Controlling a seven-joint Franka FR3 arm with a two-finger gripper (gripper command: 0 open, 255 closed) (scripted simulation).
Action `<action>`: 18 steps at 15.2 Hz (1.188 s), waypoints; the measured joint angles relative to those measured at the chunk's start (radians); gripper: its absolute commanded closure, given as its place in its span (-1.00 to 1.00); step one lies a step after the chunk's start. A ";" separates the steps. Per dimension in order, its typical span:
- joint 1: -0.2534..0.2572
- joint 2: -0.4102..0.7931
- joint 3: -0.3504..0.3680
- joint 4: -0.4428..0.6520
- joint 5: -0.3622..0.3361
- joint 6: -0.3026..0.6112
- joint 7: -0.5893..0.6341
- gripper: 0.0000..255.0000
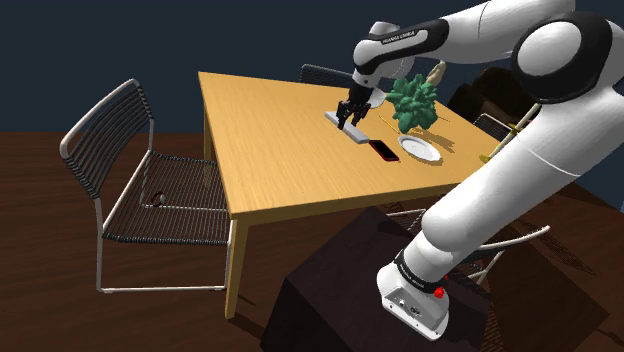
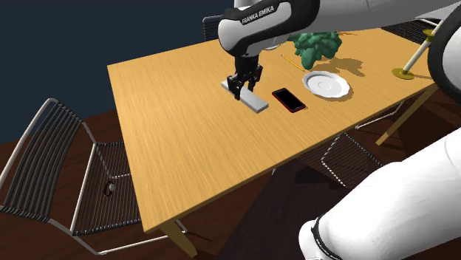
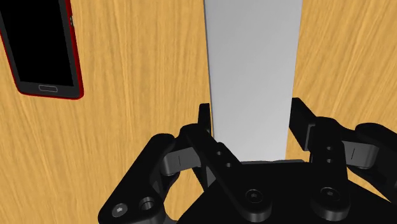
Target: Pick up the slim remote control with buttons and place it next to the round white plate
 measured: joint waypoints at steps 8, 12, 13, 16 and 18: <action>-0.078 0.209 -0.080 0.248 0.035 -0.045 -0.174 1.00; -0.130 0.317 -0.110 0.391 0.063 -0.084 -0.263 1.00; -0.139 0.343 -0.113 0.428 0.069 -0.097 -0.275 1.00; -0.185 0.446 -0.126 0.577 0.096 -0.148 -0.332 1.00; -0.216 0.513 -0.131 0.681 0.111 -0.187 -0.365 1.00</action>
